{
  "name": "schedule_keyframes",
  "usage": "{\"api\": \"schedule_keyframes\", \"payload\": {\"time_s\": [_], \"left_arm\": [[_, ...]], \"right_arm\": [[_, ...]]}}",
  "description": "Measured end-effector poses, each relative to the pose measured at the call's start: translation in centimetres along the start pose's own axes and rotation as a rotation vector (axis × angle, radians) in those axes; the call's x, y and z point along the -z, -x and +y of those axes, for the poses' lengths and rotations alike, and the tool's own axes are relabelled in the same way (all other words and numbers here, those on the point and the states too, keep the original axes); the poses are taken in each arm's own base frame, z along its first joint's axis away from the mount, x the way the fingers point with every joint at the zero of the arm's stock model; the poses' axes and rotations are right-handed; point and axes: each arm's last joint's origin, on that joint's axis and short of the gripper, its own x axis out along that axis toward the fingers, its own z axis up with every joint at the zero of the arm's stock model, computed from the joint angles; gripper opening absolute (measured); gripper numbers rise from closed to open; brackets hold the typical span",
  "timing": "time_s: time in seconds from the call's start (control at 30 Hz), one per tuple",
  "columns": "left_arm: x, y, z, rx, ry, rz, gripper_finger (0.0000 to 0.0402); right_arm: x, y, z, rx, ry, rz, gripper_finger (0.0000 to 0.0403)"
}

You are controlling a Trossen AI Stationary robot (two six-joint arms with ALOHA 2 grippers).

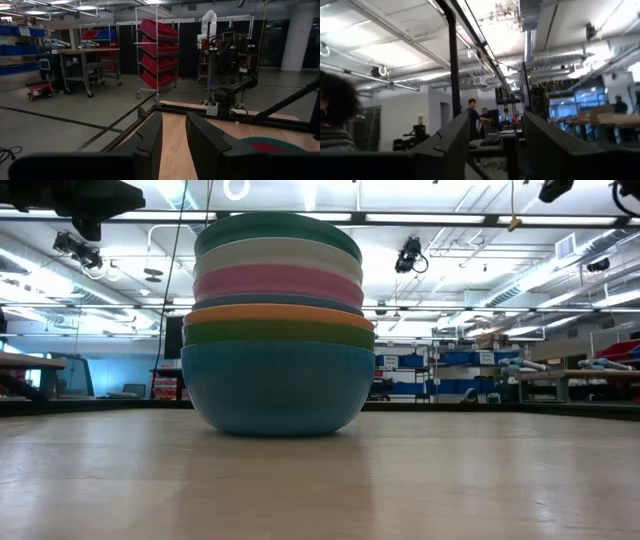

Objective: Nest bowls inside each other
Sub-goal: Return to Home Position

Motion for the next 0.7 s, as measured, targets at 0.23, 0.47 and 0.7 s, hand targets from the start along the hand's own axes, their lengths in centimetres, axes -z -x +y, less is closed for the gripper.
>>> {"api": "schedule_keyframes", "payload": {"time_s": [0.23,0.47,0.7], "left_arm": [[0.0,0.0,0.0,-0.01,-0.012,0.0,0.0095],[0.0,0.0,0.0,-0.012,-0.012,0.0,0.0095],[0.0,0.0,0.0,-0.012,-0.017,0.0,0.0095]], "right_arm": [[0.4,-1.0,-0.9,-0.055,-0.122,0.052,0.0177],[0.8,-1.9,-1.9,-0.118,-0.149,0.096,0.0177],[1.6,-2.3,-3.5,0.006,-0.081,0.105,0.0178]]}}
